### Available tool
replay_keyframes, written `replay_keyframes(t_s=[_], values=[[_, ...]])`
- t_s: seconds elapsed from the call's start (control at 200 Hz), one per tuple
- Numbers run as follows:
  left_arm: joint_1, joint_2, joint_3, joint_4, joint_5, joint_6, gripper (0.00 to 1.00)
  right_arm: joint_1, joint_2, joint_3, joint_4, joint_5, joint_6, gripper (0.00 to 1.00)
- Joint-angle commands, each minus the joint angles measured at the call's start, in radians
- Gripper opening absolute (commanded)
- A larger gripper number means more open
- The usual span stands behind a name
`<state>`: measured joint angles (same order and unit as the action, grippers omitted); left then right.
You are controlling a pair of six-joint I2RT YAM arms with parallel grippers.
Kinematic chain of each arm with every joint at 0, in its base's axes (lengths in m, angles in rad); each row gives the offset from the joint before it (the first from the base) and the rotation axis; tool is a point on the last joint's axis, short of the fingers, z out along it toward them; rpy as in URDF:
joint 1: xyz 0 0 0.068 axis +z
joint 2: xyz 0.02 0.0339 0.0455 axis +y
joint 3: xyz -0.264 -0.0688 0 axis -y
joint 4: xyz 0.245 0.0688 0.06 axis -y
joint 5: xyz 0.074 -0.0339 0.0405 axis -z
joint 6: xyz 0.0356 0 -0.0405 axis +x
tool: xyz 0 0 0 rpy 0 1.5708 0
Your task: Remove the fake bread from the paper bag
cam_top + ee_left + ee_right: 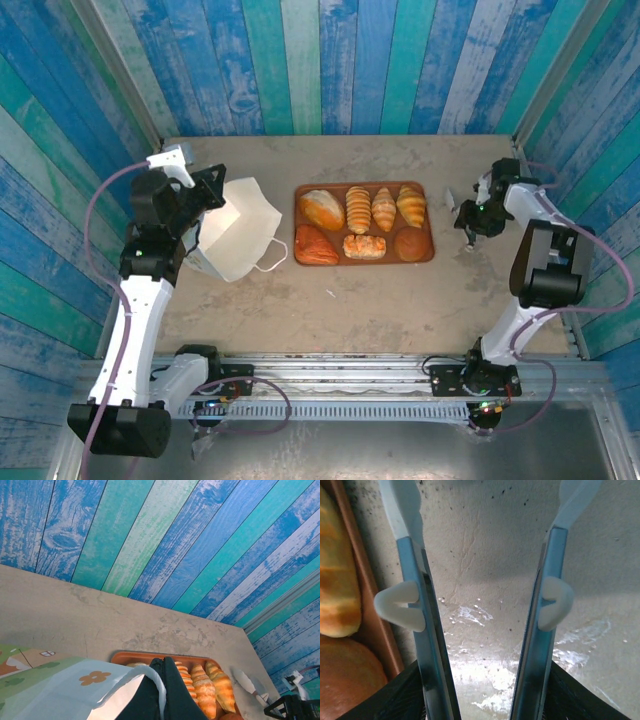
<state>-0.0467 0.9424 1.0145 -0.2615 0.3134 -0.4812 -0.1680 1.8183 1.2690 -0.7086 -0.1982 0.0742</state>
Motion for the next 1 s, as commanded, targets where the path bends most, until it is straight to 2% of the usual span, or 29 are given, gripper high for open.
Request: replay_keyframes(t_s=[0.0, 0.426, 0.501, 0.576, 0.636, 0.861, 0.997], values=[[-0.001, -0.027, 0.021, 0.026, 0.015, -0.009, 0.0, 0.006, 0.036, 0.017, -0.005, 0.017, -0.019, 0.56], [-0.001, -0.019, 0.017, 0.042, 0.033, -0.017, 0.0, 0.03, 0.099, 0.025, -0.047, 0.101, -0.025, 0.62], [-0.001, -0.022, 0.015, 0.043, 0.031, -0.016, 0.0, 0.032, 0.096, 0.025, -0.051, 0.113, -0.022, 0.66], [-0.001, -0.024, 0.012, 0.045, 0.03, -0.019, 0.0, 0.032, 0.09, 0.025, -0.052, 0.12, -0.021, 0.73], [0.0, -0.022, 0.011, 0.048, 0.031, -0.02, 0.0, 0.032, 0.083, 0.029, -0.057, 0.121, -0.021, 0.75], [-0.001, -0.019, 0.012, 0.046, 0.031, -0.015, 0.0, 0.034, 0.014, 0.031, -0.083, 0.144, -0.012, 0.76], [-0.001, -0.018, 0.016, 0.038, 0.028, -0.01, 0.0, 0.034, -0.142, 0.009, -0.076, 0.118, 0.015, 0.76]])
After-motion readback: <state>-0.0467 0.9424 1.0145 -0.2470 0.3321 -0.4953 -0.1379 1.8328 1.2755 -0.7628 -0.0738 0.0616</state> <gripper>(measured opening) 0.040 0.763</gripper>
